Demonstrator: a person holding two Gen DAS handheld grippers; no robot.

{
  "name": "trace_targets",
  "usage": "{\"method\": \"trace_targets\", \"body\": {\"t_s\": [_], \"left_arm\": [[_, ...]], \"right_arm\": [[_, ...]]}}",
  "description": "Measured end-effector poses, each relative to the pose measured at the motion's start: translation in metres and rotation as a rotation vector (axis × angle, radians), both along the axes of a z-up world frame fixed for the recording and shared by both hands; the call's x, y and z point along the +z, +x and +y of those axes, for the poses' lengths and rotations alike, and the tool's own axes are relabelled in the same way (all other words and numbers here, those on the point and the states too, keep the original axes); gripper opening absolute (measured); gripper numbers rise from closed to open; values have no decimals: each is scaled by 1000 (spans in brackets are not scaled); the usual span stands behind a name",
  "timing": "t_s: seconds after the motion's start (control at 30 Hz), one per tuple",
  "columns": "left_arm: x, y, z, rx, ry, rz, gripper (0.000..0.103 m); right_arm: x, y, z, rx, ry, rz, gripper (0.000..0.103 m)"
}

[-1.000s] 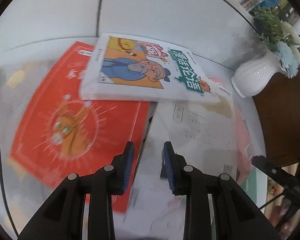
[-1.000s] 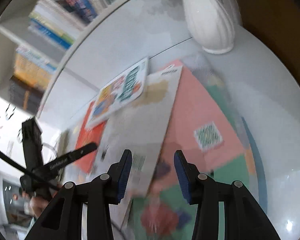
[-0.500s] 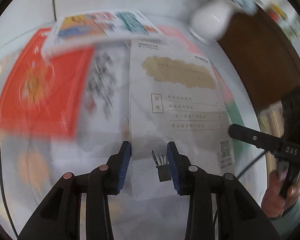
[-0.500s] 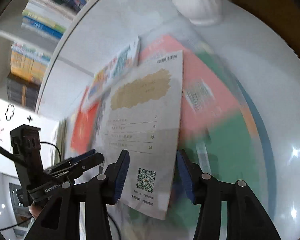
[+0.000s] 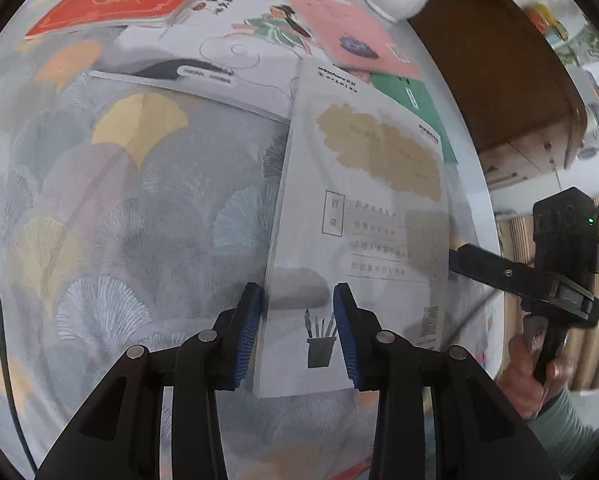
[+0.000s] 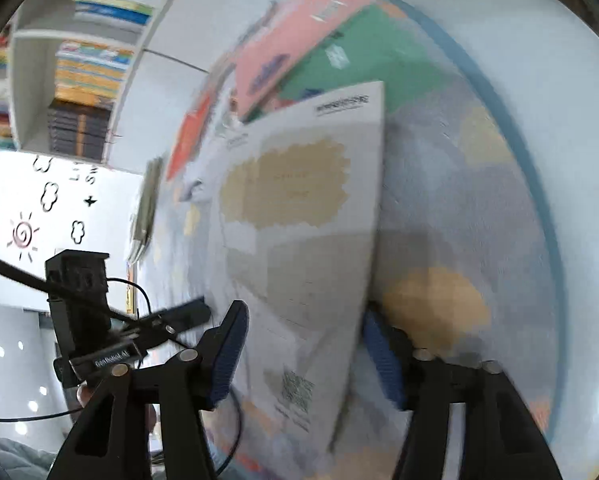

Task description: Organize books

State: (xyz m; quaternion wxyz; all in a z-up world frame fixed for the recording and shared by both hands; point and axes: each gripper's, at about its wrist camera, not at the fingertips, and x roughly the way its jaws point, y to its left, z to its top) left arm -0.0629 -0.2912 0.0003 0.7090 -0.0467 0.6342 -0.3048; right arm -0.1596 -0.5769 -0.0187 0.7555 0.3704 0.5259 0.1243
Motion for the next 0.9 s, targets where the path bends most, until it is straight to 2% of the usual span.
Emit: {"method": "trace_targets", "body": {"t_s": [0.13, 0.27, 0.33, 0.4, 0.5, 0.6, 0.63, 0.73, 0.8, 0.9], "left_arm": [[-1, -1, 5, 13, -27, -2, 33], [1, -5, 10, 13, -57, -11, 33], [3, -8, 13, 42, -77, -18, 33], [17, -8, 40, 112, -96, -51, 32], [42, -8, 111, 294, -92, -130, 32], [56, -11, 185, 474, 4, -190, 32], [59, -14, 206, 524, 47, -208, 32], [62, -19, 246, 603, 109, -230, 32], [58, -19, 253, 605, 98, -210, 32], [45, -13, 227, 525, 98, -181, 32]], "right_arm": [[11, 6, 4, -29, 16, -31, 70], [62, -2, 15, 35, 160, -187, 64], [92, 5, 42, 111, 131, -250, 64], [113, 20, 73, 178, 79, -293, 64], [137, 48, 126, 276, 109, -353, 64], [134, 66, 169, 346, 130, -350, 64], [127, 72, 186, 378, 128, -321, 64], [99, 76, 218, 425, 139, -237, 64], [83, 69, 224, 429, 106, -194, 64], [53, 62, 230, 419, -33, -107, 64]]}}
